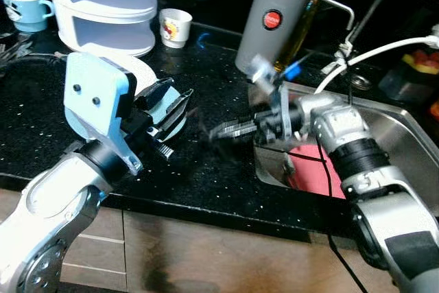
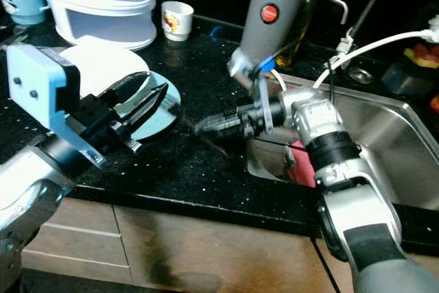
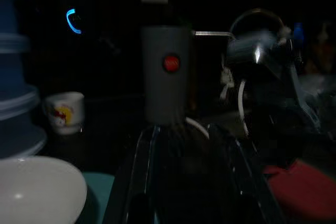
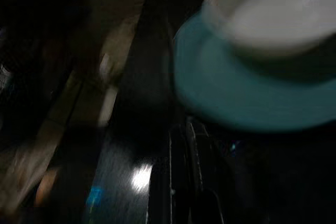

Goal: Kitchen organization

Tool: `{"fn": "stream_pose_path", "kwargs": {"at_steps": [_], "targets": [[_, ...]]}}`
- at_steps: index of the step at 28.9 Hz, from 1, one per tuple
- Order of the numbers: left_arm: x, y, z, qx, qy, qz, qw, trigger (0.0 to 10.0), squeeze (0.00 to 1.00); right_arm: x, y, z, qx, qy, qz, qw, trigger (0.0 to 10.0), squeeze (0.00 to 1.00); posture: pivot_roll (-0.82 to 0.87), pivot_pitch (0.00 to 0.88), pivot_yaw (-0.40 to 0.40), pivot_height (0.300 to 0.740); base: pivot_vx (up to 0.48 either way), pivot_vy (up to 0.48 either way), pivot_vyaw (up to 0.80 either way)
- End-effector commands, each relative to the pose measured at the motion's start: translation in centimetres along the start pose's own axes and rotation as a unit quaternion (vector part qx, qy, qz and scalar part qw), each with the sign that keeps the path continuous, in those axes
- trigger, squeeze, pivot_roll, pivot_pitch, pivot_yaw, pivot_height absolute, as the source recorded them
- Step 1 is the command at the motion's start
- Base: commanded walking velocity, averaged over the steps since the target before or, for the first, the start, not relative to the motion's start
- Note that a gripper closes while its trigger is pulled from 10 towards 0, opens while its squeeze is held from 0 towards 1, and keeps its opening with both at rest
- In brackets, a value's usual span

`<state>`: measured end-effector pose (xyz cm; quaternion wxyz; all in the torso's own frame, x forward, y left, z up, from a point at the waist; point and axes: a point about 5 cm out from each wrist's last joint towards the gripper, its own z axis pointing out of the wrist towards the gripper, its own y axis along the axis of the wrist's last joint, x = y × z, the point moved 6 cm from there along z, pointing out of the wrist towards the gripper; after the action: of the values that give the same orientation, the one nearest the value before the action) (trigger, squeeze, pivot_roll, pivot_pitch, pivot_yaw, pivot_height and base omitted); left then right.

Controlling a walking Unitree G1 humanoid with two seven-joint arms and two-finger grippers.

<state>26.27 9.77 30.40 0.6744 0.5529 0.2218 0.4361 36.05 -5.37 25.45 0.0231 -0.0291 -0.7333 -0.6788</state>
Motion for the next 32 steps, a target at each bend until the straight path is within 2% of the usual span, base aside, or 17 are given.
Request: {"fn": "stream_pose_path", "kwargs": {"at_steps": [1,5,6,7,10,13,15,17,18,19,21,22,23,24,26,28,32], "targets": [[-0.4,0.1,0.1,-0.003,-0.010,0.000,1.000,10.0,0.00,-0.9,0.9,-0.6,-0.039,-0.039,0.014,0.998,0.0,0.00,0.17,0.000,-0.159,0.740,0.000,0.000,0.00],[-0.5,0.2,0.2,-0.004,-0.012,-0.001,1.000,10.0,0.00,-1.9,1.0,-0.9,-0.062,-0.086,0.024,0.994,0.0,0.00,0.17,0.000,-0.157,0.740,0.000,0.000,0.00],[-0.6,0.1,0.3,-0.004,-0.013,-0.002,1.000,10.0,0.00,-2.9,1.4,-1.2,-0.086,-0.122,0.034,0.988,0.0,0.00,0.17,0.000,-0.157,0.740,0.000,0.000,0.00],[-0.6,0.1,0.3,-0.004,-0.013,-0.002,1.000,10.0,0.00,-2.9,1.4,-1.2,-0.086,-0.122,0.034,0.988,0.0,0.00,0.17,0.000,-0.157,0.740,0.000,0.000,0.00],[-0.6,0.1,0.3,-0.004,-0.014,-0.003,1.000,10.0,0.00,-4.4,2.1,-1.9,-0.122,-0.177,0.047,0.975,0.0,0.00,0.17,0.000,-0.155,0.740,0.000,0.000,0.00],[-0.6,0.1,0.3,-0.005,-0.014,-0.004,1.000,10.0,0.00,-6.3,3.1,-3.1,-0.172,-0.258,0.063,0.949,0.0,0.00,0.17,0.000,-0.151,0.740,0.000,0.000,0.00],[-0.6,0.2,0.3,-0.006,-0.015,-0.004,1.000,10.0,0.00,-7.3,3.9,-4.2,-0.216,-0.309,0.077,0.923,0.0,0.00,0.17,0.000,-0.151,0.740,0.000,0.000,0.00],[-0.6,0.2,0.3,-0.006,-0.015,-0.004,1.000,10.0,0.00,-7.3,3.9,-4.2,-0.216,-0.309,0.077,0.923,0.0,0.00,0.17,0.000,-0.151,0.740,0.000,0.000,0.00],[-0.6,0.2,0.4,-0.008,-0.015,-0.004,1.000,10.0,0.00,-7.6,4.2,-4.8,-0.236,-0.325,0.084,0.912,0.0,0.00,0.17,0.000,-0.151,0.740,0.000,0.000,0.00],[-0.6,0.2,0.4,-0.008,-0.015,-0.004,1.000,10.0,0.00,-7.6,4.2,-4.8,-0.236,-0.325,0.084,0.912,0.0,0.00,0.17,0.000,-0.151,0.740,0.000,0.000,0.00],[-0.5,0.3,0.4,-0.011,-0.014,-0.005,1.000,10.0,0.00,-8.3,4.6,-6.7,-0.273,-0.377,0.086,0.881,0.0,0.00,0.17,0.000,-0.144,0.740,0.000,0.000,0.00],[-0.5,0.3,0.4,-0.011,-0.014,-0.005,1.000,10.0,0.00,-8.3,4.6,-6.7,-0.273,-0.377,0.086,0.881,0.0,0.00,0.17,0.000,-0.144,0.740,0.000,0.000,0.00],[-0.4,0.4,0.5,-0.011,-0.014,-0.005,1.000,10.0,0.00,-8.7,4.4,-7.9,-0.289,-0.407,0.090,0.862,0.0,0.00,0.17,0.000,-0.138,0.740,0.000,0.000,0.00],[-0.3,0.4,0.5,-0.012,-0.014,-0.005,1.000,10.0,0.00,-8.8,4.2,-8.7,-0.293,-0.430,0.086,0.849,0.0,0.00,0.17,0.000,-0.137,0.740,0.000,0.000,0.00],[-0.3,0.4,0.5,-0.012,-0.014,-0.005,1.000,10.0,0.00,-8.8,4.2,-8.7,-0.293,-0.430,0.086,0.849,0.0,0.00,0.17,0.000,-0.137,0.740,0.000,0.000,0.00],[0.0,0.5,0.6,-0.016,-0.010,-0.004,1.000,10.0,0.00,-9.0,3.4,-10.3,-0.293,-0.464,0.084,0.831,0.0,0.00,0.17,0.000,-0.126,0.740,0.000,0.000,-0.40],[0.6,0.6,0.6,-0.021,0.002,-0.002,1.000,10.0,0.00,-8.9,3.0,-11.7,-0.293,-0.484,0.080,0.821,0.0,0.00,0.16,0.000,-0.119,0.740,0.000,0.000,-0.80]]}}
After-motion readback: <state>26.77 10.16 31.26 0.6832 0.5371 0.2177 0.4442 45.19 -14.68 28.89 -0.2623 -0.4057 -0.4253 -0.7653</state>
